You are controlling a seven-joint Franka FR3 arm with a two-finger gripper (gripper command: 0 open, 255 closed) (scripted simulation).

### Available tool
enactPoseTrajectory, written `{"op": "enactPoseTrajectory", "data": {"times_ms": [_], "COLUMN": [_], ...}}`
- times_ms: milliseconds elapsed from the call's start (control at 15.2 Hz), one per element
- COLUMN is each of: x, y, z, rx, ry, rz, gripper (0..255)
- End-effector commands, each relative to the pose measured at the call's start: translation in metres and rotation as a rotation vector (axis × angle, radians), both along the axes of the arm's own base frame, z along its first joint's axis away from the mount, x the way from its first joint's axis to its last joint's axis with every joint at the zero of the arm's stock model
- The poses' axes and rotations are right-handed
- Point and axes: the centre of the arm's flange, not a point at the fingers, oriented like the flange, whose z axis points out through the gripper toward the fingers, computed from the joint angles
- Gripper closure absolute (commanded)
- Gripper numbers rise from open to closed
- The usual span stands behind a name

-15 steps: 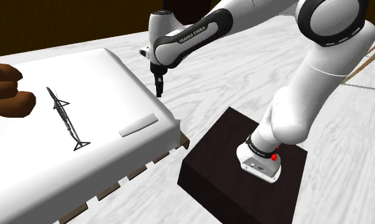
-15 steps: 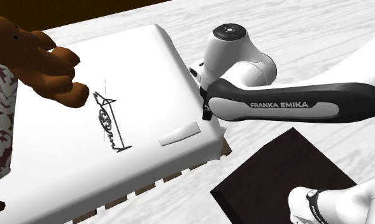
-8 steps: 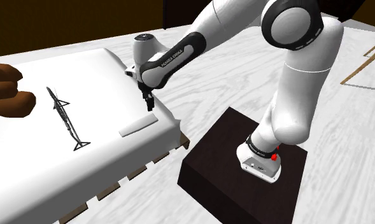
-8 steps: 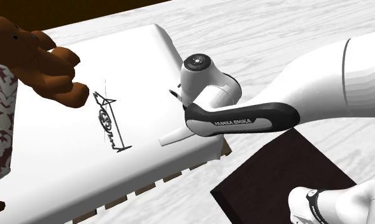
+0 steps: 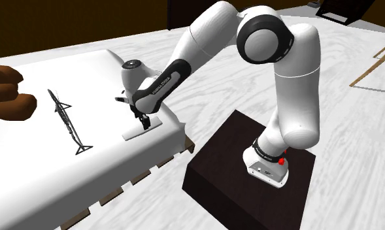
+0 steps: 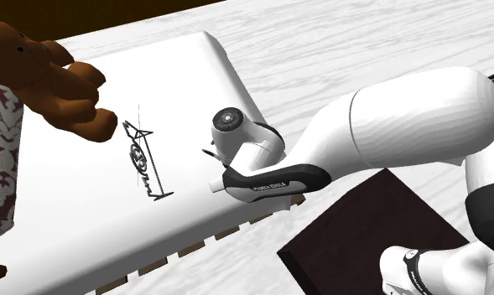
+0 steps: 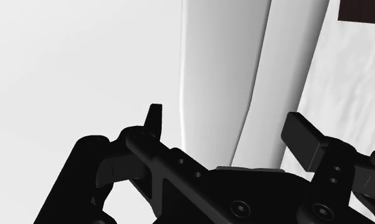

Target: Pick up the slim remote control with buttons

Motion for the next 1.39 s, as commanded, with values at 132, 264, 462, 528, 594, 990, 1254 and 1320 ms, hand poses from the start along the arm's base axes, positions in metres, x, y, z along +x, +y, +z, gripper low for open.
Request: {"op": "enactPoseTrajectory", "data": {"times_ms": [132,264,462,528,594,990,1254,1320], "x": [0.001,0.001,0.001,0.001,0.001,0.001,0.001,0.001], "y": [0.002,0.002,0.002,0.002,0.002,0.002,0.002,0.002], "z": [-0.023,-0.034,-0.047,-0.047,-0.047,-0.047,-0.042,-0.037], "rx": [-0.002,-0.002,-0.002,-0.002,-0.002,-0.002,-0.002,-0.002], "ry": [0.0,0.0,0.0,0.0,0.0,0.0,0.0,0.0], "rz": [0.021,0.021,0.021,0.021,0.021,0.021,0.021,0.021], "gripper": [0,0,0,0,255,255,255,255]}}
